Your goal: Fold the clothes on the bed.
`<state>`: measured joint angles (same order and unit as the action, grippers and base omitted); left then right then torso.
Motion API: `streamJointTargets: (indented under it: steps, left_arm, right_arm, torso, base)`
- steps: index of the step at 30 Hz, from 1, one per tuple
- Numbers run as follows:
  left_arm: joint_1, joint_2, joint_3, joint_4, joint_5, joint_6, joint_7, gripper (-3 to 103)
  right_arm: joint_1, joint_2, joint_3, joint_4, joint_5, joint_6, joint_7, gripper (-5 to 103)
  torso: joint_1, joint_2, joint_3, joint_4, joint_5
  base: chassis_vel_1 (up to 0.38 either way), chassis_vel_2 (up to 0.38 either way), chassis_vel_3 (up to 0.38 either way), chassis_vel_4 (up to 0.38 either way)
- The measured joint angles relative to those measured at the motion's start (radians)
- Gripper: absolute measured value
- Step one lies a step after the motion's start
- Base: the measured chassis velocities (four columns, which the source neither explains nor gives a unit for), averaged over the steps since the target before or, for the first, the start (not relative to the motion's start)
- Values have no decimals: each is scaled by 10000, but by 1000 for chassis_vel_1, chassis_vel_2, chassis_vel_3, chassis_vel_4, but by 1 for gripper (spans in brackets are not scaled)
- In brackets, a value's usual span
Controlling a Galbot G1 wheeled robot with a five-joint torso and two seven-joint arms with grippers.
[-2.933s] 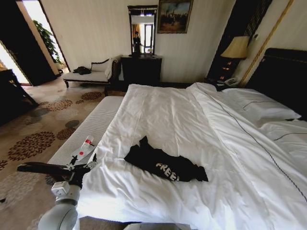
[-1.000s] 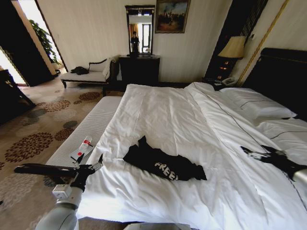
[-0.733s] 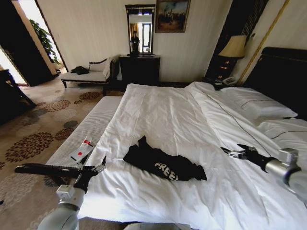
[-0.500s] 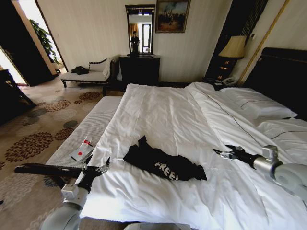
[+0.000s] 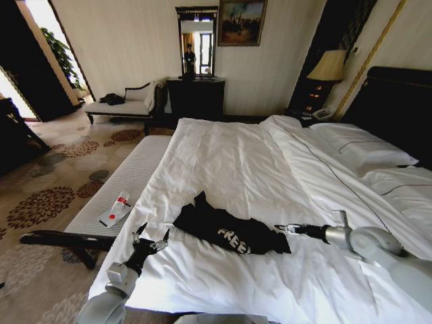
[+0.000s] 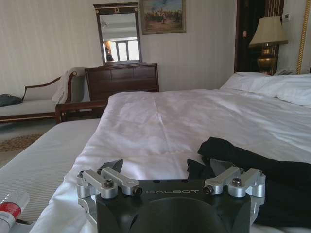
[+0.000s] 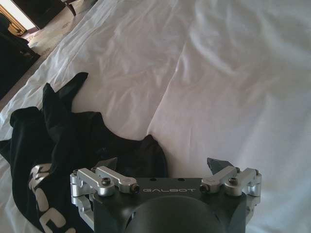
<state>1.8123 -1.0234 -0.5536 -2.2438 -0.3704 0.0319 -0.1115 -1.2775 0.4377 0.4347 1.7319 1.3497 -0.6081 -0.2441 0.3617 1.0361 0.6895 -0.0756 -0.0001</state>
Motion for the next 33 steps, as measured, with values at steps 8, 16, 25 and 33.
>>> streamJointTargets:
  steps: [8, 16, 25, 33]
  left_arm:
    - [270, 95, -528, -436, -466, 125, -67, 100]
    - [391, 83, -608, -478, -427, 165, -101, 100]
    - [393, 12, -665, -501, -314, 157, -116, 100]
    - [263, -67, -1061, -574, -308, 59, -284, 100]
  right_arm:
    - [3115, 970, -2391, -1432, 254, -410, 150, 100]
    - [3207, 1405, -2770, -1874, -47, -550, 96, 100]
    - [2736, 1430, -2566, -1319, -249, -643, 29, 102]
    - [2668, 1404, -2784, -1246, -705, -677, -99, 88]
  torso:
    - [0, 0, 0, -2, -5]
    - [0, 0, -1, -1, -6]
    - [0, 1, -1, -1, -5]
    - [0, 1, -1, -1, -5]
  base:
    - [0, 0, 0, 0]
    - [0, 0, 0, 0]
    - [0, 0, 0, 0]
    - [0, 0, 0, 0]
